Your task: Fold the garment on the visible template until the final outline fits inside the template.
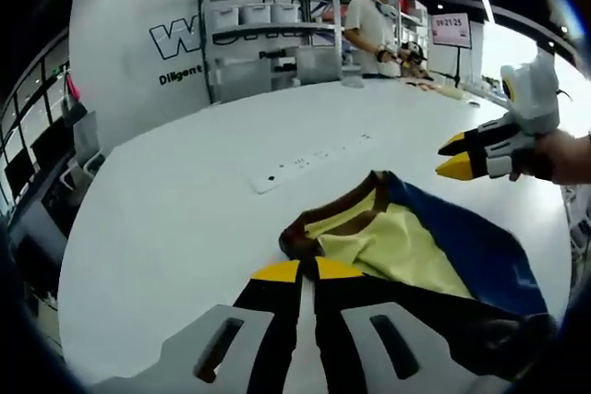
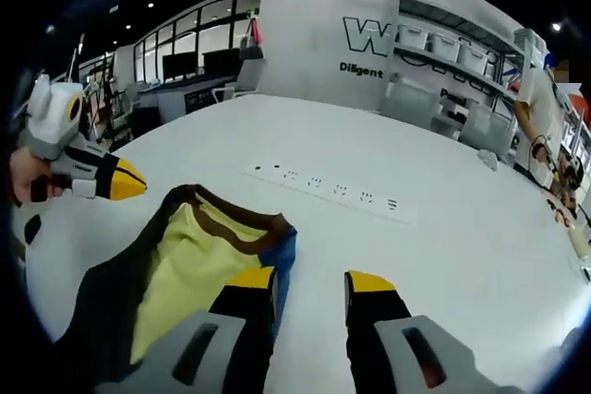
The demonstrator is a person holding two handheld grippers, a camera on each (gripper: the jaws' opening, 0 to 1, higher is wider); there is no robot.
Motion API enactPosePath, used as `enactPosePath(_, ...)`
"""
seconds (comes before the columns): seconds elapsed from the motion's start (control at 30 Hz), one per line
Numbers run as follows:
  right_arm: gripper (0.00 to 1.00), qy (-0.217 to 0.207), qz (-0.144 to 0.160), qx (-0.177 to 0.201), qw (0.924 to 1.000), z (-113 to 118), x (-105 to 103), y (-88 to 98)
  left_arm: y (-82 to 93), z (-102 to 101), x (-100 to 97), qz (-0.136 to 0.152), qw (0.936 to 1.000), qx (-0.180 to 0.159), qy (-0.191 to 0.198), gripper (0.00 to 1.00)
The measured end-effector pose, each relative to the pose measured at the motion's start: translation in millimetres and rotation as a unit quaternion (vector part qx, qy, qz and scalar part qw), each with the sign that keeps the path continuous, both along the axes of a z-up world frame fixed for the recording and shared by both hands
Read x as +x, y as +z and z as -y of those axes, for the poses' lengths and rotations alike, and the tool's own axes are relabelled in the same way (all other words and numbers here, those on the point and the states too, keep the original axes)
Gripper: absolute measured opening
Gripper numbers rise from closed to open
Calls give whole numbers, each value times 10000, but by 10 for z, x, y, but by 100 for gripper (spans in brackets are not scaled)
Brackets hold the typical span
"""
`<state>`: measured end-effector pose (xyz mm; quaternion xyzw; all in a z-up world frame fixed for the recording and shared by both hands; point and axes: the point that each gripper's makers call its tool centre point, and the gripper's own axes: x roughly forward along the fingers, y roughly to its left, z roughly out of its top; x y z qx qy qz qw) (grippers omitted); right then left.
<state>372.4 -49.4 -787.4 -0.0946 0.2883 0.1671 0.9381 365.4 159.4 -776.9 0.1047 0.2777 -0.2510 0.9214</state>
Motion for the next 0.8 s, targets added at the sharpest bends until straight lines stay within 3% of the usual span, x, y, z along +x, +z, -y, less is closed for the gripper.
enactPosePath(0.17, 24, 10, 102, 102, 9999, -12, -123, 62, 52, 48, -123, 108, 9998, -41, -183, 4)
enactPosePath(0.23, 25, -52, 89, 326, 9994, -31, -133, 63, 63, 53, -176, 93, 9997, -172, -147, 4)
enactPosePath(0.43, 25, -108, -50, 477, 9988, -52, -298, 17, 86, 94, -277, 60, 9988, -488, -42, 2)
enactPosePath(0.53, 26, -96, -51, 494, 9987, -50, -358, -7, 109, 131, -349, 99, 9987, -493, -75, 0)
enactPosePath(0.6, 26, -53, -30, 491, 9988, -59, -415, 11, 132, 160, -404, 102, 9984, -546, -133, 0)
enactPosePath(0.7, 26, -80, -99, 806, 9967, -98, -464, 35, 160, 183, -436, 125, 9977, -643, -148, 2)
enactPosePath(0.8, 26, -94, -7, 778, 9969, -88, -542, 84, 212, 265, -559, 165, 9960, -855, -217, 2)
